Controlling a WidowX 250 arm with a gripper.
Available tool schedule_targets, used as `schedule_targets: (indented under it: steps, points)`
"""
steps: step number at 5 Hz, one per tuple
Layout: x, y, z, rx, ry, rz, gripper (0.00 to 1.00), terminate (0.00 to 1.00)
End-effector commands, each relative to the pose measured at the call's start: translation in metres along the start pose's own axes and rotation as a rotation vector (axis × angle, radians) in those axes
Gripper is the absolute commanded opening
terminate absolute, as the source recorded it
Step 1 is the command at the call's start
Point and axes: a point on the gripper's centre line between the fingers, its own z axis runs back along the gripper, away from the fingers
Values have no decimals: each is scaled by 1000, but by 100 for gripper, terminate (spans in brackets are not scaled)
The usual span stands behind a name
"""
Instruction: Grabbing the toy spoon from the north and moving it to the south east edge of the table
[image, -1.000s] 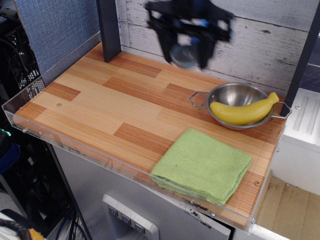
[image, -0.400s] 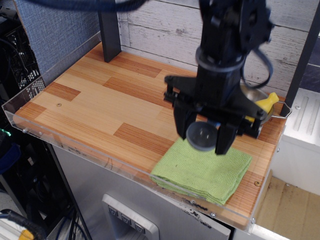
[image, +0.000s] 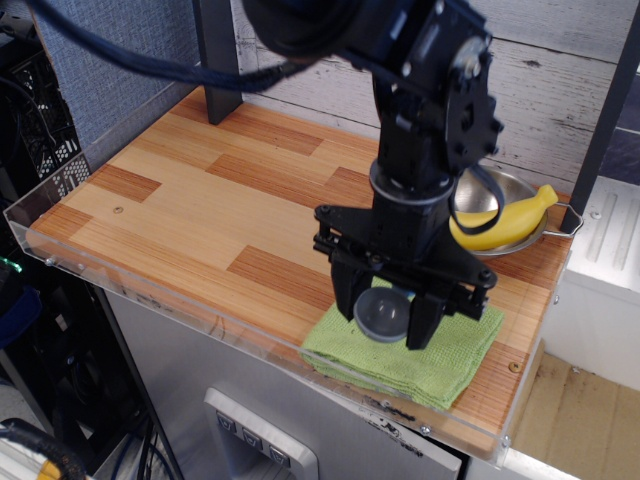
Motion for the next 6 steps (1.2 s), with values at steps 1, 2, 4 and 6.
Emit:
schedule_targets:
  steps: [1, 2, 4, 6]
  points:
    - [3, 12, -16, 10, -26, 6, 0, 0]
    - [8, 12, -20, -2, -25, 11, 0, 0]
    - [16, 11, -2, -10, -68, -2, 100, 0]
    - [12, 35, 77, -23, -126, 42, 100, 0]
